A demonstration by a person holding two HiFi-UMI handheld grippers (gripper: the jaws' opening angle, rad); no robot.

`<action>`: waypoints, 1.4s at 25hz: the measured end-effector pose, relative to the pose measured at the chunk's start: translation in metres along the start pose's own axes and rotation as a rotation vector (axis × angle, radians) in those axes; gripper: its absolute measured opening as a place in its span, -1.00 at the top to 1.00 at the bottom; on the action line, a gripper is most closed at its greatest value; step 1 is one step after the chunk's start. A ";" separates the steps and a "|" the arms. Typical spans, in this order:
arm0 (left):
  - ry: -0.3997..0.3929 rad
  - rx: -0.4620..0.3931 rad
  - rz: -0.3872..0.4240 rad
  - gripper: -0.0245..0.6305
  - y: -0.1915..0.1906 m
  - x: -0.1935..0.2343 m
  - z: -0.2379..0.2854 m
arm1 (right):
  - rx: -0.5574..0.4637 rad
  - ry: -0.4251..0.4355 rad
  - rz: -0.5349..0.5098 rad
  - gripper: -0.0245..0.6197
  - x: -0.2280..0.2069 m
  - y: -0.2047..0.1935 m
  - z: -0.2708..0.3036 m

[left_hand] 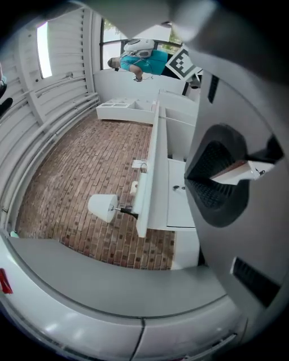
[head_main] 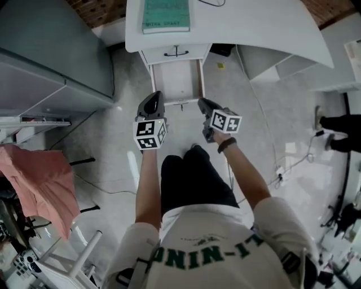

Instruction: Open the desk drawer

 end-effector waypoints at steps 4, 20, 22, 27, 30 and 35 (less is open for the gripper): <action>0.006 0.016 -0.003 0.93 0.087 -0.023 -0.020 | -0.041 -0.002 -0.161 0.83 0.071 0.087 -0.045; 0.026 -0.141 0.063 0.93 0.323 -0.060 -0.092 | -0.330 -0.007 -0.688 0.87 0.287 0.276 -0.162; 0.035 -0.175 0.079 0.93 0.339 -0.059 -0.101 | -0.385 -0.007 -0.706 0.90 0.303 0.288 -0.172; 0.060 -0.233 0.125 0.93 0.359 -0.056 -0.122 | -0.475 -0.017 -0.683 0.91 0.318 0.301 -0.186; 0.059 -0.231 0.135 0.93 0.358 -0.057 -0.122 | -0.503 -0.037 -0.675 0.91 0.319 0.305 -0.192; 0.068 -0.230 0.122 0.93 0.357 -0.058 -0.120 | -0.510 -0.033 -0.662 0.91 0.321 0.308 -0.198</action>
Point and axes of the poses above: the fingertips, and each gripper's own axes: z forward along the fingers, x to its left, y out of its top, the point moved 5 cm from there along -z, backward along the fingers, and after that the axes turned 10 degrees about -x, right-handed, at the moved point
